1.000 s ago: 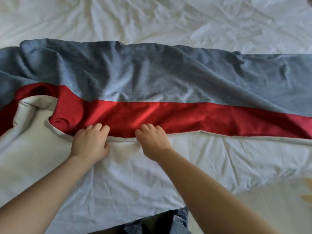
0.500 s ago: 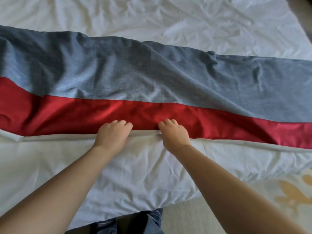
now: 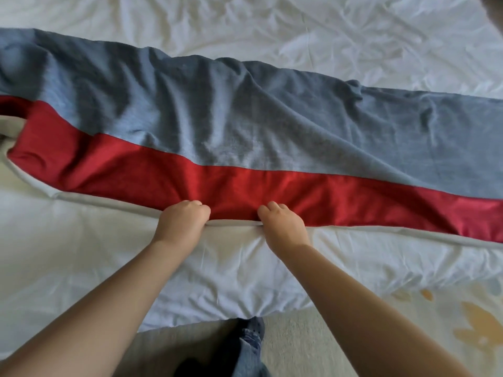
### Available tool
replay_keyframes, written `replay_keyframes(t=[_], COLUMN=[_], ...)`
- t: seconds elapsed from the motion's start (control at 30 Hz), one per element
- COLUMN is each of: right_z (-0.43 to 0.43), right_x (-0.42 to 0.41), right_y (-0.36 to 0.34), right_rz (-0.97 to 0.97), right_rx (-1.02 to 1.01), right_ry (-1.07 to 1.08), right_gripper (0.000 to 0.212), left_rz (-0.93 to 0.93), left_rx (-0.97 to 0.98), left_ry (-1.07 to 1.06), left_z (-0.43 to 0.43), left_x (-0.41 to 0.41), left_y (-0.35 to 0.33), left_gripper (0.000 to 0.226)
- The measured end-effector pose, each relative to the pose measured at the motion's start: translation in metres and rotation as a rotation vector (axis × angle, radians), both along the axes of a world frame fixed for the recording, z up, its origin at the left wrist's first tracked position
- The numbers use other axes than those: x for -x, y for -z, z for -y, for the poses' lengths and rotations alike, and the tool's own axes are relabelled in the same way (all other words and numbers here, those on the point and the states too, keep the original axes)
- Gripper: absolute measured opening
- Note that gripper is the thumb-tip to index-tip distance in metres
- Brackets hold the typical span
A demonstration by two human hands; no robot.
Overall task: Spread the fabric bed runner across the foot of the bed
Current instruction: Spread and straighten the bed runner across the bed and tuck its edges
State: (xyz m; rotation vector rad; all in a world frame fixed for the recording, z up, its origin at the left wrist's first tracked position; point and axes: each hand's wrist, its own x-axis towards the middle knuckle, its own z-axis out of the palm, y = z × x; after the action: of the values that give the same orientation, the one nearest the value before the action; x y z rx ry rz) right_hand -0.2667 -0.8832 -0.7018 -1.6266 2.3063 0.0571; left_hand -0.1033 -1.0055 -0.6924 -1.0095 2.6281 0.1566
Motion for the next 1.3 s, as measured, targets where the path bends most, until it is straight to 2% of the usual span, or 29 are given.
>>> replay_keyframes(t=[0.33, 0.47, 0.6, 0.77, 1.13, 1.3], right_z=[-0.047, -0.061, -0.073, -0.089, -0.136, -0.142], right_x=[-0.061, -0.071, -0.071, -0.046, 0.048, 0.071], right_y=[-0.003, -0.011, -0.015, -0.012, -0.020, -0.012], right_rz=[-0.025, -0.015, -0.017, -0.100, -0.281, -0.200], right_rx=[-0.020, -0.018, -0.002, 0.034, -0.028, -0.020], right_ry=[0.122, 0.131, 0.067, -0.048, 0.049, 0.100], right_gripper=[0.032, 0.033, 0.038, 0.045, 0.029, 0.030], left_rz=[-0.059, -0.018, -0.100, -0.179, -0.187, -0.092], left_rx=[-0.046, -0.012, -0.020, -0.048, -0.026, -0.004], left_ry=[0.078, 0.116, 0.159, 0.141, 0.209, 0.159], left_z=[-0.046, -0.062, -0.068, -0.078, -0.128, -0.138], left_x=[-0.055, -0.061, -0.065, -0.059, 0.027, 0.050], left_y=[-0.002, -0.007, -0.011, -0.014, -0.015, -0.007], left_gripper=[0.017, 0.018, 0.004, 0.009, 0.015, 0.022])
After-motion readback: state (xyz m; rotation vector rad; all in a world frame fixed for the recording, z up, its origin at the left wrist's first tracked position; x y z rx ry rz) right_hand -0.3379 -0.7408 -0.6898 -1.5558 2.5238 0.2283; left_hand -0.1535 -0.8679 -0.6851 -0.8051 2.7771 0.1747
